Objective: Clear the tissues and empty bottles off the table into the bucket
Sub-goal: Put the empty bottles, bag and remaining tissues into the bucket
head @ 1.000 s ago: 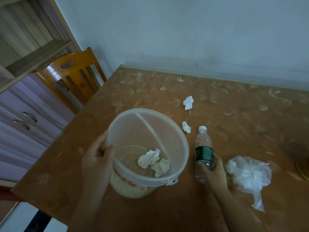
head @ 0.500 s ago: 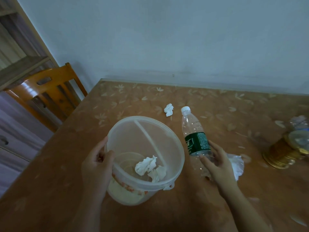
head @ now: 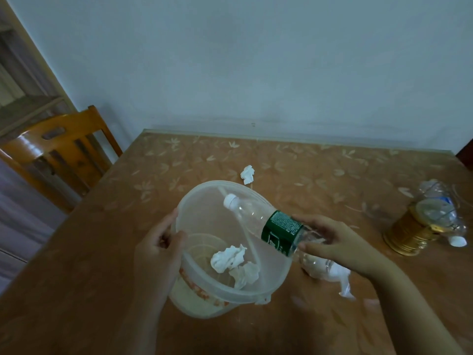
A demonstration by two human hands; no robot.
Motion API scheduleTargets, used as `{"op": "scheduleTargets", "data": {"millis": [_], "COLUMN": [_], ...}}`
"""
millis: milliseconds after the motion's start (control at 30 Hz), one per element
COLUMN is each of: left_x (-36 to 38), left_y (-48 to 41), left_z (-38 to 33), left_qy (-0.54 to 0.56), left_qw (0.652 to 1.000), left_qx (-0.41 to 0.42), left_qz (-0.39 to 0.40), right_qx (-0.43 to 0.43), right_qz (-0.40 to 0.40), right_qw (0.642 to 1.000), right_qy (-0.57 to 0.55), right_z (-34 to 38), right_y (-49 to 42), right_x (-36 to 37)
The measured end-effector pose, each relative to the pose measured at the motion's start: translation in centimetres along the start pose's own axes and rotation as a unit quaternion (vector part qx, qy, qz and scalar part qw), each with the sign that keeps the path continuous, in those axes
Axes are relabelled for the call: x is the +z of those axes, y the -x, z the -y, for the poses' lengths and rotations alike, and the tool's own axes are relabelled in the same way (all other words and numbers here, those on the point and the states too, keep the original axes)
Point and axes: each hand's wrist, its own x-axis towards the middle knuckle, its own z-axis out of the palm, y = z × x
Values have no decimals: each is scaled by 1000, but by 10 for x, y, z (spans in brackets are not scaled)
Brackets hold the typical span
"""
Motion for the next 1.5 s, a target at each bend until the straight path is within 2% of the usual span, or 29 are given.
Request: {"op": "scheduleTargets", "data": {"millis": [133,400,767,1133,1300,1400,1500], "left_x": [3,7,11,11,12,13,12], "left_y": [5,13,15,7,6,7,9], "left_z": [-4,-8,-13,1,2,2,6], "left_qy": [2,-5,-2,49,48,55,66], "left_qw": [999,997,998,998,997,995,992], "left_qx": [29,59,56,-5,-19,-25,-28], "left_qz": [15,40,21,-36,-62,-76,-108], "right_qx": [10,28,-45,-14,32,64,53], "right_qz": [27,-15,-137,-253,-239,-198,-158], "right_qw": [998,996,988,967,966,963,962], "right_qy": [55,85,52,-37,-96,-172,-218], "right_z": [4,-3,1,-18,-33,-35,-29], "right_y": [-9,-25,-36,-23,-13,-14,-19], "right_x": [-3,11,30,30,40,52,65]}}
